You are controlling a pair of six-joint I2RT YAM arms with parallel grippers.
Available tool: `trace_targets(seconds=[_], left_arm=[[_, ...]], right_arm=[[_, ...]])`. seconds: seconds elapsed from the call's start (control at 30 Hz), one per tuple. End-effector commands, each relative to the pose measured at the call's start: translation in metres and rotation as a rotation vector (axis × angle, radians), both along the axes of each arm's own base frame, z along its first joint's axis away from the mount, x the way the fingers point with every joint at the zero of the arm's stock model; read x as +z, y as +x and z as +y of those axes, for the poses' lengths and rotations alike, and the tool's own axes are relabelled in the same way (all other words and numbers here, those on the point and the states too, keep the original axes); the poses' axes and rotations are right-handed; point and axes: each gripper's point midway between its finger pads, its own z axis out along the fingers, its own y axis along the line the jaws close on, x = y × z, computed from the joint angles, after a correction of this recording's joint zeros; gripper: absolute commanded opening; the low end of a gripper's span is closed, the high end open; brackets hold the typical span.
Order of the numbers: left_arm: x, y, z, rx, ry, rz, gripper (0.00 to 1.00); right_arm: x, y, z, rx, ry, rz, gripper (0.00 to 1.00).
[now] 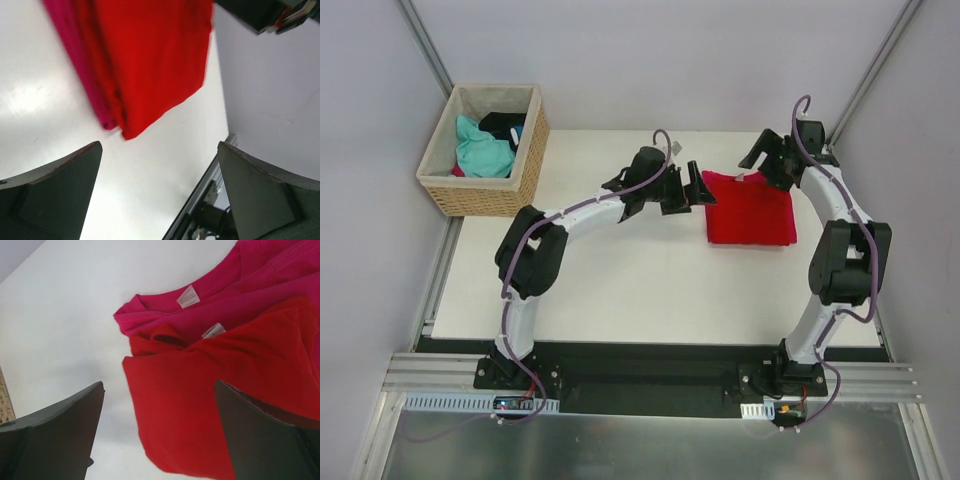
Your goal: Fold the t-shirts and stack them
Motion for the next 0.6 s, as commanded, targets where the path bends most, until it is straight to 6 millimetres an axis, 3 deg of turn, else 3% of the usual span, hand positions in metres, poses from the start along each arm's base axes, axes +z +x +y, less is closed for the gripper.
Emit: trace_targets(seconds=[0.0, 0.03, 0.07, 0.17, 0.33, 0.43, 0.57], left_arm=[[0.019, 0.001, 0.033, 0.051, 0.015, -0.055, 0.99], [0.006, -0.003, 0.04, 0.06, 0.036, -0.033, 0.99], [0.011, -0.004, 0.046, 0.07, 0.032, -0.046, 0.99], [0.0, -0.01, 0.061, 0.093, 0.047, -0.038, 0.99], [-0.013, -0.019, 0.083, 0.125, 0.058, -0.015, 0.99], [-0.008, -0.023, 0.094, 0.141, 0.057, -0.027, 0.99], [-0.007, -0.028, 0.103, 0.151, 0.059, -0.029, 0.99]], right_arm=[[-0.038, 0.016, -0.002, 0.006, 0.011, 0.034, 0.95], [-0.046, 0.016, -0.003, 0.004, 0.017, 0.052, 0.95], [-0.061, 0.014, -0.003, 0.002, 0.022, 0.08, 0.95], [-0.08, 0.011, 0.004, 0.001, 0.051, 0.105, 0.95], [-0.123, -0.013, 0.01, -0.011, 0.035, 0.206, 0.95], [-0.129, -0.023, 0.024, 0.007, 0.033, 0.223, 0.95], [-0.122, -0.031, 0.036, 0.016, -0.009, 0.211, 0.96]])
